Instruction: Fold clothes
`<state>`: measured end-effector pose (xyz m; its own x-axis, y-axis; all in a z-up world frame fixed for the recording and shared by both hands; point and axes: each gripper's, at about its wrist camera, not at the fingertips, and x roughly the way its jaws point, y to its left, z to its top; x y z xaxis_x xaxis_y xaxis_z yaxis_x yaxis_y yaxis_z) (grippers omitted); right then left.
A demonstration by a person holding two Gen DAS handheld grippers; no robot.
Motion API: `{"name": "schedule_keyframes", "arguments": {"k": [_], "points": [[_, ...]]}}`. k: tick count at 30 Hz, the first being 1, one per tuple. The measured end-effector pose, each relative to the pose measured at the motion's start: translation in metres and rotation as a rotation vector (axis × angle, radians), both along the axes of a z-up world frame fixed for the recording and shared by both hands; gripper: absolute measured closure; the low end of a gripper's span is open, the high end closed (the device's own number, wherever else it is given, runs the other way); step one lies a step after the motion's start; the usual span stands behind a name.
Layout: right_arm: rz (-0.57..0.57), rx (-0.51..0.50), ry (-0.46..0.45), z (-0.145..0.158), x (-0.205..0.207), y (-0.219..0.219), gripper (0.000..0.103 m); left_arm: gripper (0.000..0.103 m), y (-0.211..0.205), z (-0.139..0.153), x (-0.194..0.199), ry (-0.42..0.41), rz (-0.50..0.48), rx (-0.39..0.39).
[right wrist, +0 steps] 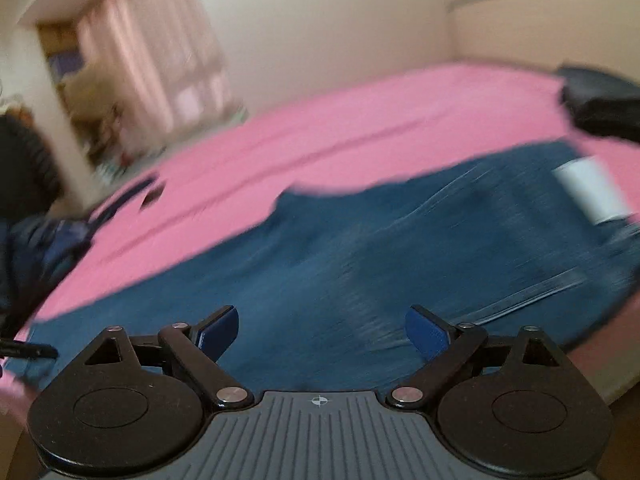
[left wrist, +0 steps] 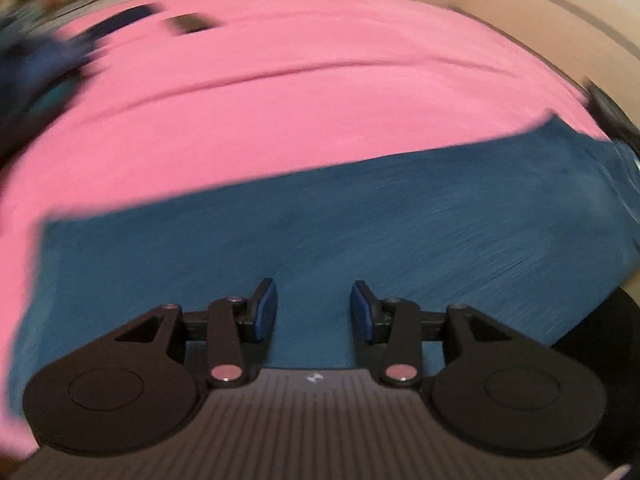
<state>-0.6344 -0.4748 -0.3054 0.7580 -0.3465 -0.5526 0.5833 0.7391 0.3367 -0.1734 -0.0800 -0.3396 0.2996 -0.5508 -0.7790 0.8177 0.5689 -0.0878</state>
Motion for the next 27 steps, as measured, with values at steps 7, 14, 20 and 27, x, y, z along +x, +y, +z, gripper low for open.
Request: {"name": "schedule_keyframes", "arguments": {"k": [7, 14, 20, 27], "points": [[0.268, -0.058, 0.062, 0.012, 0.094, 0.053, 0.01, 0.09, 0.115, 0.004, 0.033, 0.025, 0.214, -0.112], [0.731, -0.258, 0.035, 0.021, 0.189, 0.166, 0.01, 0.06, 0.163, 0.021, 0.023, -0.035, 0.297, -0.192], [1.16, -0.48, 0.054, -0.009, 0.259, 0.279, 0.013, 0.06, 0.178, 0.02, 0.027, -0.017, 0.366, -0.205], [1.314, -0.734, 0.184, -0.066, 0.328, 0.349, 0.061, 0.06, 0.179, 0.006, 0.043, 0.114, 0.384, -0.247]]}}
